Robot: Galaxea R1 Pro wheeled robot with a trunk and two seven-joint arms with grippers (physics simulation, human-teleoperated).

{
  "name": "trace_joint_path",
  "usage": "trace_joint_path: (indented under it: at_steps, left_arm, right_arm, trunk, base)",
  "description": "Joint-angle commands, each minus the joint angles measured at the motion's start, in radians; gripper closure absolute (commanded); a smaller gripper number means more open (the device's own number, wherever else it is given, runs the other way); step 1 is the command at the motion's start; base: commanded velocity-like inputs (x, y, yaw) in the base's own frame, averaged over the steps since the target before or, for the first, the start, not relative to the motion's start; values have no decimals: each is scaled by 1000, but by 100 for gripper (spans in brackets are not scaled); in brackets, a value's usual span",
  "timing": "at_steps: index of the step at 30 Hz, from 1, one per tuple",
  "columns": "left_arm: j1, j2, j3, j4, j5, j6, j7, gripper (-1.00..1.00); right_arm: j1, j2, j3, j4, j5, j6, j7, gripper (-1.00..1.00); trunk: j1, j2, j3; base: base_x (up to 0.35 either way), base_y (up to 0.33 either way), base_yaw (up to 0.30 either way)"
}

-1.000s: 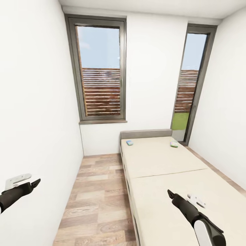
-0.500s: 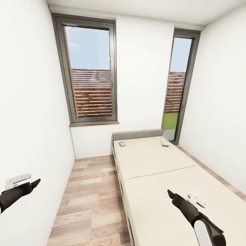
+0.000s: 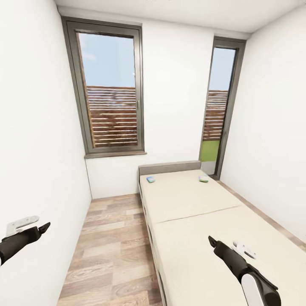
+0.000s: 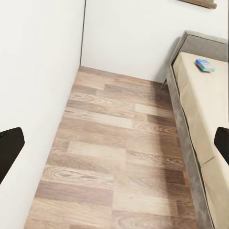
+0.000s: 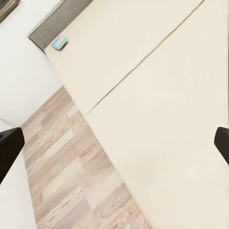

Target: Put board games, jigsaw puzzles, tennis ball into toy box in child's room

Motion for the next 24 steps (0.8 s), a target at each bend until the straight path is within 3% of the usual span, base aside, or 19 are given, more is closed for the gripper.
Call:
trace_joint_path:
  at_steps: [1,24]
  left_arm:
    - [0,0,2,-1,3,6,-4,-100]
    - [0,0,2,-1,3,6,-4,-100]
  right_arm:
    - [-1,1,-1,-1,-11,4,-8,-100]
    - [-1,1,-1,-1,-11,4,-8,-100]
  trunk:
    - [0,-1,0]
    - [0,-1,22]
  base:
    - [0,122,-166]
    - [0,84,-218]
